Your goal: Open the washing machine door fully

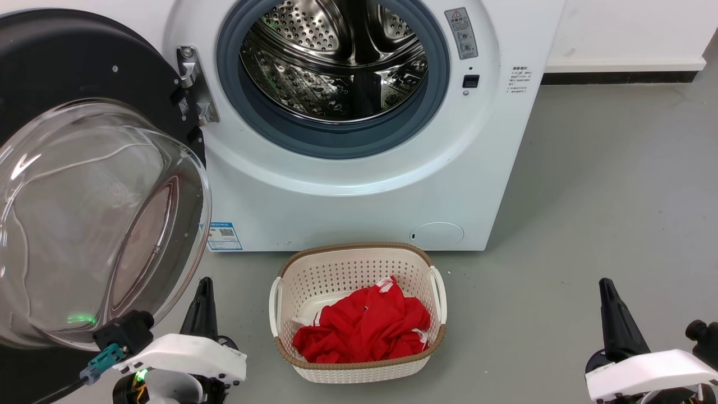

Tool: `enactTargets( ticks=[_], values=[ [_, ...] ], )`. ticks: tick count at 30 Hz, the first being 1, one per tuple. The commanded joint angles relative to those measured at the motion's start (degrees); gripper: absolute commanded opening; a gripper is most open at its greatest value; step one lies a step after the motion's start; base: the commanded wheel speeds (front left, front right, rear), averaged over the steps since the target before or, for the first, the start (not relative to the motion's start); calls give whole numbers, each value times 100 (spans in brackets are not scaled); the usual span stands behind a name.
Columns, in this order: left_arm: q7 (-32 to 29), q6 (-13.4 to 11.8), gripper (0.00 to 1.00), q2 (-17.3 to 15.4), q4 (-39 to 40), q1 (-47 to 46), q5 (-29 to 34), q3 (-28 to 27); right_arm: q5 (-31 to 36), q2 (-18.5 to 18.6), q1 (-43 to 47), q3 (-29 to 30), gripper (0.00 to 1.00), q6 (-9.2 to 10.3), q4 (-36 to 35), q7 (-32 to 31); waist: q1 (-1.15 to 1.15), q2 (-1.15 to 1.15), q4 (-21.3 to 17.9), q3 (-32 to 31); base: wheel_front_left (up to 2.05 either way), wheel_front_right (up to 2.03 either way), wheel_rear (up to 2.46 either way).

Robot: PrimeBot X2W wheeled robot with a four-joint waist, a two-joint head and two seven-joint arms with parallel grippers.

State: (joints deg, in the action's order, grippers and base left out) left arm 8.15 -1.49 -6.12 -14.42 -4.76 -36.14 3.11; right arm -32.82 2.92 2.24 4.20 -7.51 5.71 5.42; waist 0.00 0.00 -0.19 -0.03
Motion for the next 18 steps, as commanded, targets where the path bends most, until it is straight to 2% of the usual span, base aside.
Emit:
enactTargets(
  ticks=[1, 18],
  values=[
    [-64, 47, 0, 13, 91, -127, -242, -66, -261, 26, -181, 17, 0, 1, -31, -47, 0, 0, 0, 1, 0, 0, 0],
    [-412, 265, 0, 87, 84, -146, -1572, -291, -1681, 32, -352, 59, 0, 1, 180, -324, 0, 0, 4, 4, 0, 0, 0]
  ],
)
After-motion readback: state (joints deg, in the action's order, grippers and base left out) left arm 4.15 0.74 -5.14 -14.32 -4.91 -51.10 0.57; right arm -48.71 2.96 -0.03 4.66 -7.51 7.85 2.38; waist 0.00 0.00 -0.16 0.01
